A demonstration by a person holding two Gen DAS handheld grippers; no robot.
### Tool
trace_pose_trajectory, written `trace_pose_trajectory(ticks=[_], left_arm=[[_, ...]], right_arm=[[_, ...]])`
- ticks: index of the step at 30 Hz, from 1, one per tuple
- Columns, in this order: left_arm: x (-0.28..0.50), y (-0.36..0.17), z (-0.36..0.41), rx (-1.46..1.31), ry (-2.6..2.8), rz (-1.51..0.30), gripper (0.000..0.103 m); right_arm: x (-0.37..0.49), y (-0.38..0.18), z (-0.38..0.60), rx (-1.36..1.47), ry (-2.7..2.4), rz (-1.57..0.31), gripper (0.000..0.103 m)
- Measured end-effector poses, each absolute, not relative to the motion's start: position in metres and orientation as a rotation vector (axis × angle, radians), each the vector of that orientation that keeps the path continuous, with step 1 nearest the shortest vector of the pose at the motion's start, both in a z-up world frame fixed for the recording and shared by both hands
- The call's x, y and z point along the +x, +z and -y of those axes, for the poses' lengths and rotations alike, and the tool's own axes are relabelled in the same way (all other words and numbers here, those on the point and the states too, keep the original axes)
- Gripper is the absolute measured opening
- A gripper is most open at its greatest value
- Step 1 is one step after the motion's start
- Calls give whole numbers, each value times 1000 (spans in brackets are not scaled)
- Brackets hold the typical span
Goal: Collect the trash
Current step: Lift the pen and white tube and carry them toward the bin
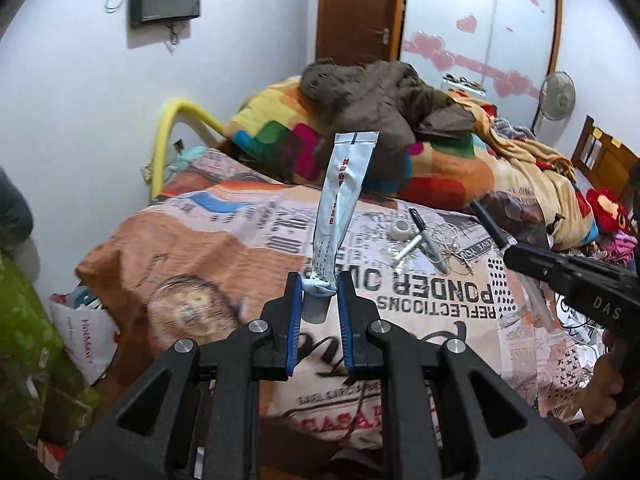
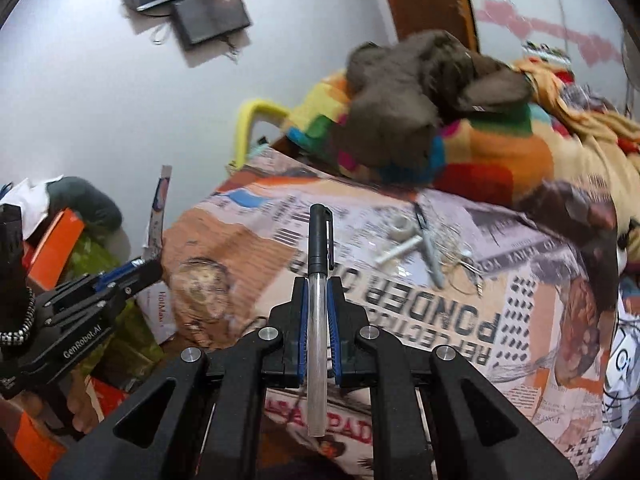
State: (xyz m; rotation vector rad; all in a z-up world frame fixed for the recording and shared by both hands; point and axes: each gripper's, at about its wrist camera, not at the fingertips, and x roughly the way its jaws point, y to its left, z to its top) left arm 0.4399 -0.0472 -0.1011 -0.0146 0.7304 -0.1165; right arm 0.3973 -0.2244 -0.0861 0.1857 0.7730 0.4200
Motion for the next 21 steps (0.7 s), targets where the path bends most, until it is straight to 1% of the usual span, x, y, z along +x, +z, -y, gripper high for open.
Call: trace_pose_trajectory(ticks=[7,12,16,21], left_arm=[[386,-77,-10,-37,-39,-696,17],[349,-73,-53,-74,22,-686,17],[323,-79,-83,-87,76,-696,17],[295,-101,-112,-74,140,-722,17]], right_arm=[[368,-65,176,142,500,-739,9],[351,-61,139,113,563,-739,9],[341,-64,108,85,612,-752,9],[329,-74,67,45,682,-781,9]])
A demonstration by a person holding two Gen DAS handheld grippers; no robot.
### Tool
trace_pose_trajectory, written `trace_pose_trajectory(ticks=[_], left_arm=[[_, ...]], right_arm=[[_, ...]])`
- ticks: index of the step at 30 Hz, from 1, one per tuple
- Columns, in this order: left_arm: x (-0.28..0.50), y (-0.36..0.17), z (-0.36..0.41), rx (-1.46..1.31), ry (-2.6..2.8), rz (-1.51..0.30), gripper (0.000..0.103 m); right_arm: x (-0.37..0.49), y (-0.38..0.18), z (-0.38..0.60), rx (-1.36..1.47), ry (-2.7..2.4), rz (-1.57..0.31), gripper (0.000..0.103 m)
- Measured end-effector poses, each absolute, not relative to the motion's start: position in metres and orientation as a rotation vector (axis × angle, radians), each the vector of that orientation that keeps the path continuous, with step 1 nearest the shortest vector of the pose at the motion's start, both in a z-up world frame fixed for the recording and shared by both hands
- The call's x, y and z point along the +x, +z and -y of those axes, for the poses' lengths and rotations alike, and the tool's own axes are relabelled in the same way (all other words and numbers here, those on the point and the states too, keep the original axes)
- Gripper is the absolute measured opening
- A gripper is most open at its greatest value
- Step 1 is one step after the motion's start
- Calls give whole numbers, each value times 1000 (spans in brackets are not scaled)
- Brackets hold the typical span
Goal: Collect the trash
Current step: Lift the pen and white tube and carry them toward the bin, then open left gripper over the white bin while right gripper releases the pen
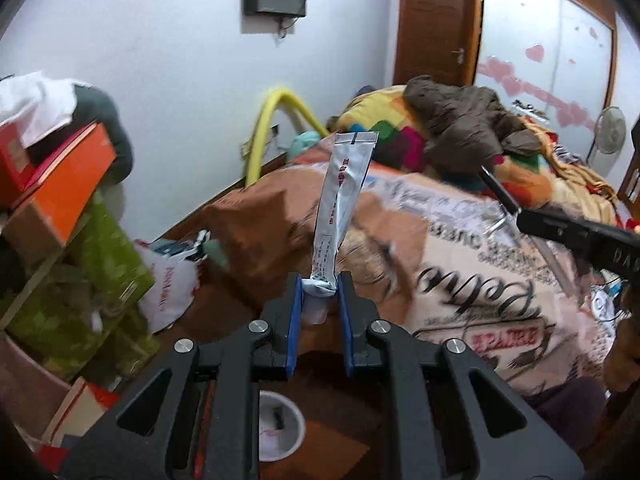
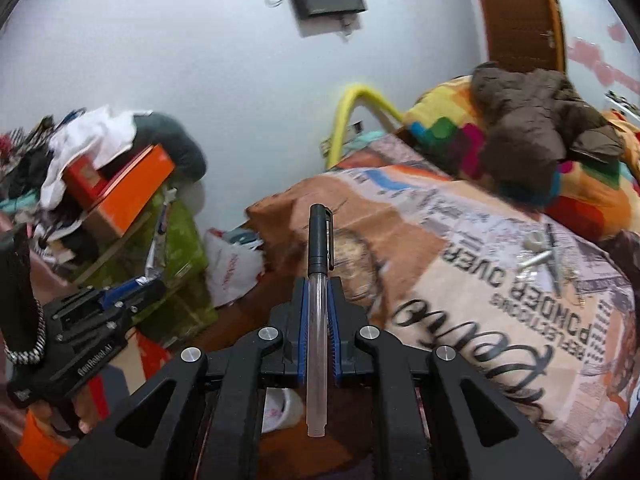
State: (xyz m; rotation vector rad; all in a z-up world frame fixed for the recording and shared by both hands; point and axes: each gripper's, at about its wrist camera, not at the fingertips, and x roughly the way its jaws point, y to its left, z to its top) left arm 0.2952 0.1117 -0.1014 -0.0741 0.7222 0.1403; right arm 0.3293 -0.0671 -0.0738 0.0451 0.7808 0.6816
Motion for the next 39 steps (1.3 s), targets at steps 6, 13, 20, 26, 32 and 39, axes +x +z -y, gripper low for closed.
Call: trace_pose_trajectory(ticks=[6,13,20,26,32,39], left_arm=[[269,-136,-145,-122,186,-761,17],[242,-195,-192,-288,247,-817,17],[218,-271,-227,-433,340,-927,17],[198,-327,-245,-546,408,-995,17],[188,-370,-254,-607,437,-1065,17],[184,-406,-259,-654,408,-1140,17]], right_arm=[[316,-96,22,-13,750,-835,9],[307,-136,-20,-68,806,-933,9],[298,-181,-53,-130,847,-1040,9],[289,-222,-79,-187,868,-1137,9],[282,-265,-103,-229,877,-1239,9],[277,-313,-128,-286,896,-1348,9]])
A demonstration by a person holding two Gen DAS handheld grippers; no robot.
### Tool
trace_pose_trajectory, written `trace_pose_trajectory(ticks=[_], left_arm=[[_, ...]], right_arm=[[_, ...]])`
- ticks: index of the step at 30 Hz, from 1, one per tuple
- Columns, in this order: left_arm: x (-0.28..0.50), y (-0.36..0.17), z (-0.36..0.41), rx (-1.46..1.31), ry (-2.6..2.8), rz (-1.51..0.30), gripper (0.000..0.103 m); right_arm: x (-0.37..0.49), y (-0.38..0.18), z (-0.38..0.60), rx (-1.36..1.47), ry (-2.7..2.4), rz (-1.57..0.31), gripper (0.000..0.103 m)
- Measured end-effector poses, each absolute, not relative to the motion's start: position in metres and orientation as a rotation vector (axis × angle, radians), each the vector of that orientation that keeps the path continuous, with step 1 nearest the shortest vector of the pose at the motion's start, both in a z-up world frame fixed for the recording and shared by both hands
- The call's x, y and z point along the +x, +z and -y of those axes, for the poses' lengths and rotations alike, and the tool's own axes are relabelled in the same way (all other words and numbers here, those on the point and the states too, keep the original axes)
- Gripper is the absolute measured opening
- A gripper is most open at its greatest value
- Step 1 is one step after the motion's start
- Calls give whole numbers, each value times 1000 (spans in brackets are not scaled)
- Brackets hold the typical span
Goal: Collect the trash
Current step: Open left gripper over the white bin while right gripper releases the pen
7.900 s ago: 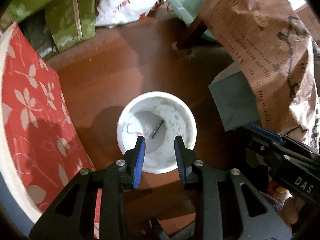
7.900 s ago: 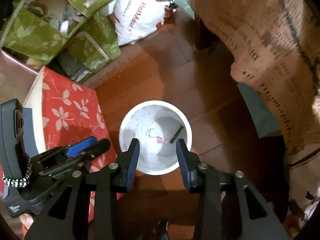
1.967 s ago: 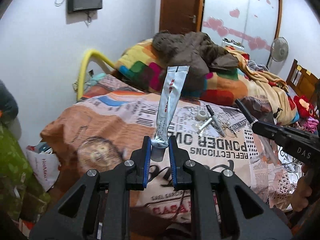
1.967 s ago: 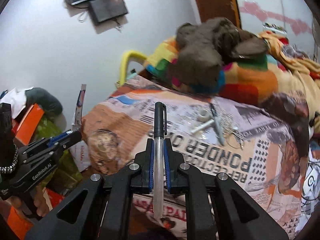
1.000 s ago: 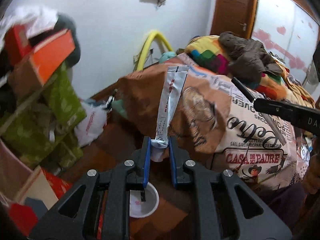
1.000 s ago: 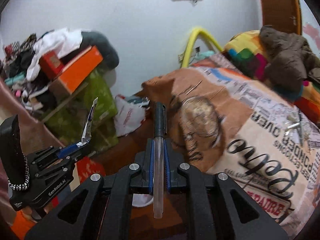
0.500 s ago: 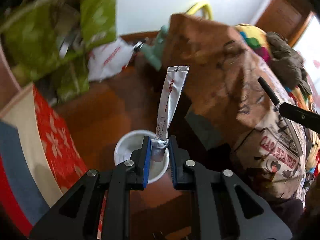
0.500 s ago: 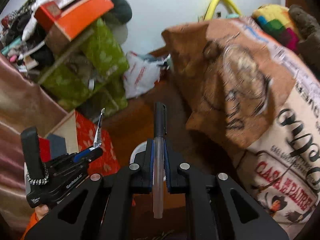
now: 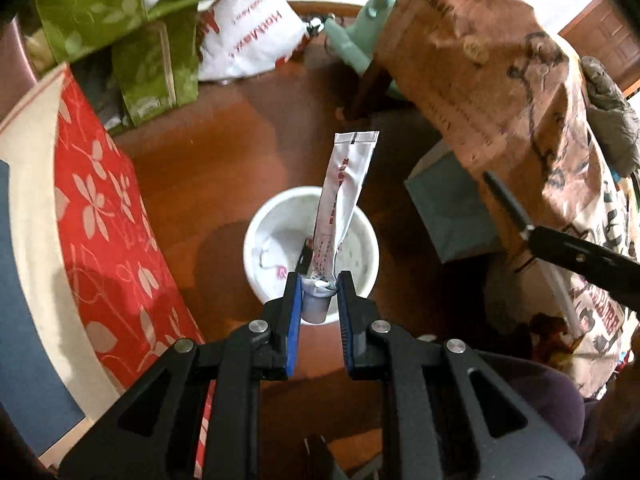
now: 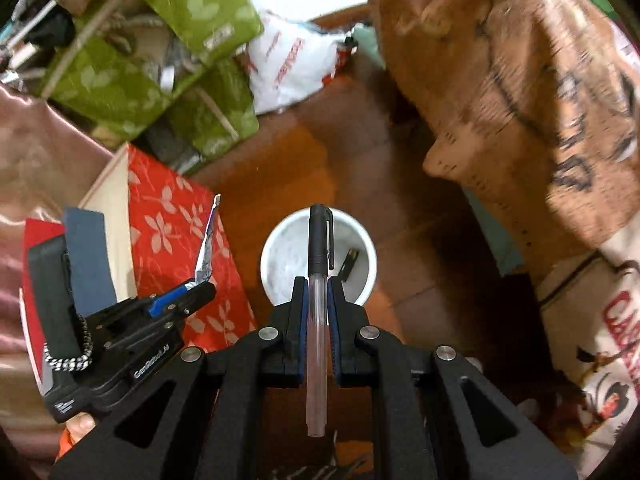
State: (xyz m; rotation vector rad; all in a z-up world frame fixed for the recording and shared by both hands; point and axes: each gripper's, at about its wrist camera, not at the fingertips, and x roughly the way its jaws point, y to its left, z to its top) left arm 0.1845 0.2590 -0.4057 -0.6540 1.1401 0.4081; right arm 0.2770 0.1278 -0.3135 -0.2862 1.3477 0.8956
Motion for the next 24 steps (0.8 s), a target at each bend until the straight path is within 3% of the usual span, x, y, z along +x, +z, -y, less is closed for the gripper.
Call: trace_pose_trajectory(ticks=[13,15,17,20,24], left_arm=[[193,-442,-267,-718,385,-1199,17],[197,-441,-269,-721,380,-1195,17],[202,-439,-270,-708,395,-1195,20],[207,-436,-270,-691,402,-1197,29],[209,-428,-266,-652,400,-1195,29]], right_arm=[[283,-324,-170,-314,986,-1352,9],[286,-324,-172,-319,983,-1360,14],[289,-326,-170,-328,965,-1358,30],[292,-327,-166,-343,945,-1347,34],[293,-324,-161,-342,939,-1347,34]])
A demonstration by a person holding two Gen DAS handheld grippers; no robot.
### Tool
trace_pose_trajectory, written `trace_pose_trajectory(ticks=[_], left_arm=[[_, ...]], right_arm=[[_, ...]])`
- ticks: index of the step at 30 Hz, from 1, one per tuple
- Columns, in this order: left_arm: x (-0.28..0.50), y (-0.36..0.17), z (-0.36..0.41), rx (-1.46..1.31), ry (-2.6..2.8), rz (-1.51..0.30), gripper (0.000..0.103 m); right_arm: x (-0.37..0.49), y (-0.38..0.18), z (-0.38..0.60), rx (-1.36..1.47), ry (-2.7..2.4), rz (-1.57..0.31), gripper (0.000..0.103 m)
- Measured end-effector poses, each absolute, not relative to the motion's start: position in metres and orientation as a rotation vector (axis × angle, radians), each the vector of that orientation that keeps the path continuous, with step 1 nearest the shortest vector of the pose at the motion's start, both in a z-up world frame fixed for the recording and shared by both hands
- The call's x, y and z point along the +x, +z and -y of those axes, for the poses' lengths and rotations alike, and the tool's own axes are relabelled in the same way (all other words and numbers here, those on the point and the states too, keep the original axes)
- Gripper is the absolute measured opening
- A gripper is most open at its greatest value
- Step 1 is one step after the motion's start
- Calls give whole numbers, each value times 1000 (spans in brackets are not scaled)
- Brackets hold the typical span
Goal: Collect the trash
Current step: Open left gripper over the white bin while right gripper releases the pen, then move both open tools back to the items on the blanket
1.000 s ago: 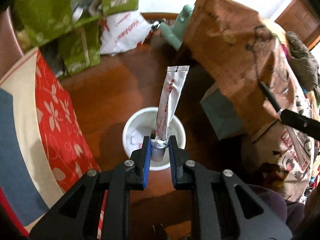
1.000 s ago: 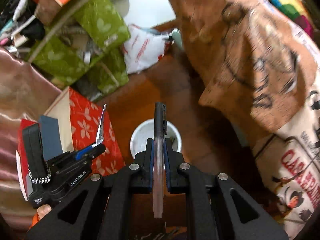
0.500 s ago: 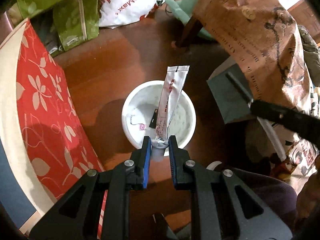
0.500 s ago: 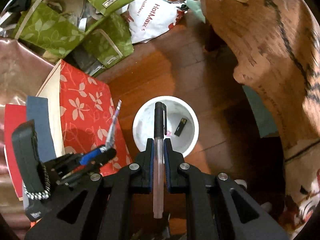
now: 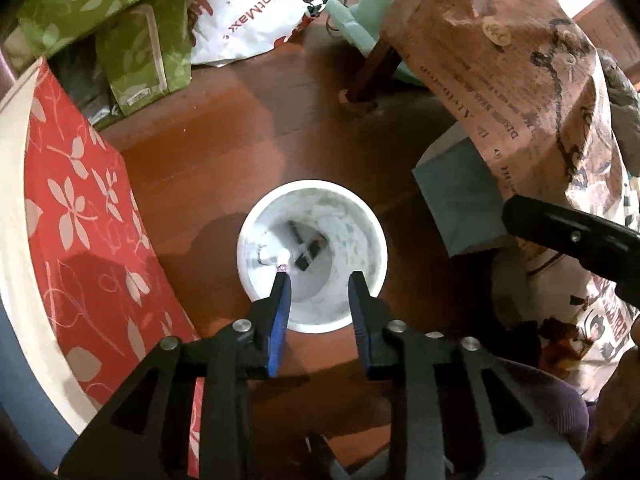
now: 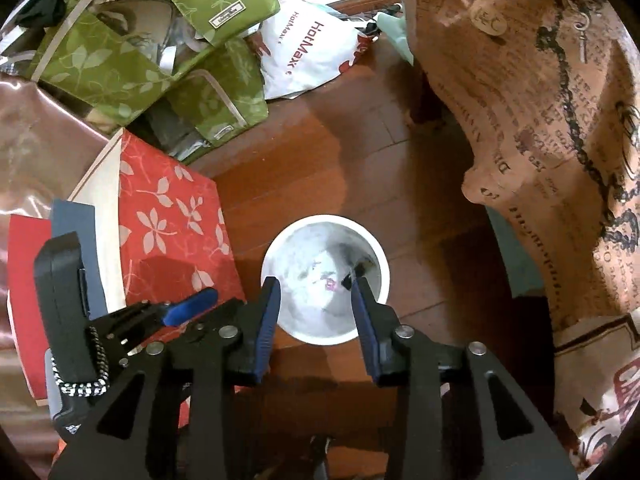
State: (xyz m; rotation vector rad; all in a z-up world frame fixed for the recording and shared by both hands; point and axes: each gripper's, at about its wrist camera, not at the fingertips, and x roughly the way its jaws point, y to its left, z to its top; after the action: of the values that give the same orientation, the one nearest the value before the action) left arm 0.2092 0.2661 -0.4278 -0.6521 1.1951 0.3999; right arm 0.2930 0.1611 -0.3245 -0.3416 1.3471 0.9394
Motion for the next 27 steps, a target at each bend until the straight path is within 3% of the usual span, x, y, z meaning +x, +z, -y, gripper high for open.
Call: trace_pose_trajectory(ticks=[12,27], left_arm=[[205,-370,-253,-568,401,-1109,29],[187,-241,-205,-407,387,-888,29]], right_arm=[[286,-279,-133,-305,947,-1262,34],[260,-172,-62,-205,968,-1016,34]])
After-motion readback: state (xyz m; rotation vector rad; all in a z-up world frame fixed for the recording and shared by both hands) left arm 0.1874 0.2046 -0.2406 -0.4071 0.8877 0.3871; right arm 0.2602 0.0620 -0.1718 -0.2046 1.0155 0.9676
